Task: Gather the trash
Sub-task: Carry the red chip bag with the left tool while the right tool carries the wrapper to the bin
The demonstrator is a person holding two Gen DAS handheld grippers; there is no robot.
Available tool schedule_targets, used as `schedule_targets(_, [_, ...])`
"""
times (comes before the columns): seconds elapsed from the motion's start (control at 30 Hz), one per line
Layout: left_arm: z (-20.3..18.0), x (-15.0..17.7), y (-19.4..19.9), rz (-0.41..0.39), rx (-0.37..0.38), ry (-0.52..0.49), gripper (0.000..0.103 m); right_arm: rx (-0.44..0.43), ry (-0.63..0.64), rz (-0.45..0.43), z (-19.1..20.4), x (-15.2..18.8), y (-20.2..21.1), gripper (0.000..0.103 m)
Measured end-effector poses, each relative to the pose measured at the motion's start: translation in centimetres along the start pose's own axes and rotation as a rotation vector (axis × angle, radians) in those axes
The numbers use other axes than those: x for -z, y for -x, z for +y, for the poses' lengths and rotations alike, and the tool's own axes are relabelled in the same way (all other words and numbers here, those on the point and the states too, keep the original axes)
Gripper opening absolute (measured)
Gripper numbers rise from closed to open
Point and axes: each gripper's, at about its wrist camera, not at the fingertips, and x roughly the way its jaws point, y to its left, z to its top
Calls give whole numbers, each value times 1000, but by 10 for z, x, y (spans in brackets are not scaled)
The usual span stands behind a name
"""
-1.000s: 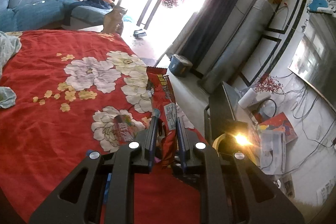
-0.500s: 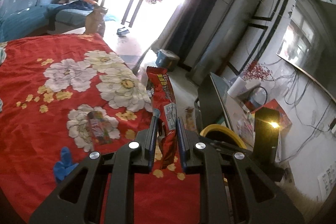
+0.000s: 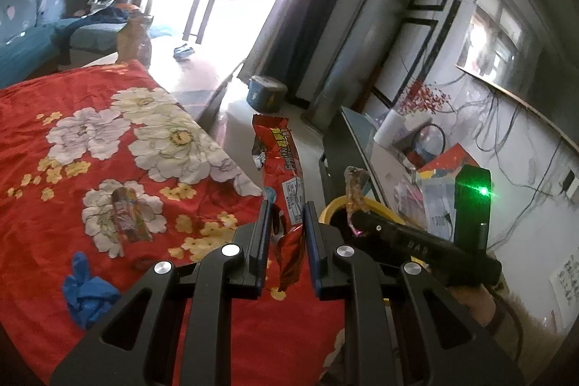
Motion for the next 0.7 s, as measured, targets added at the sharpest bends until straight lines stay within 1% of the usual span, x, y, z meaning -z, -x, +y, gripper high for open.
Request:
schedule_targets(0.23, [-18,6,-11,26,21,-41,18,53,-70,-13,-33,4,11,10])
schedule_targets(0.7, [-53,17,-30,69,49,-131,18,125,-146,-51,-73,7,31,10])
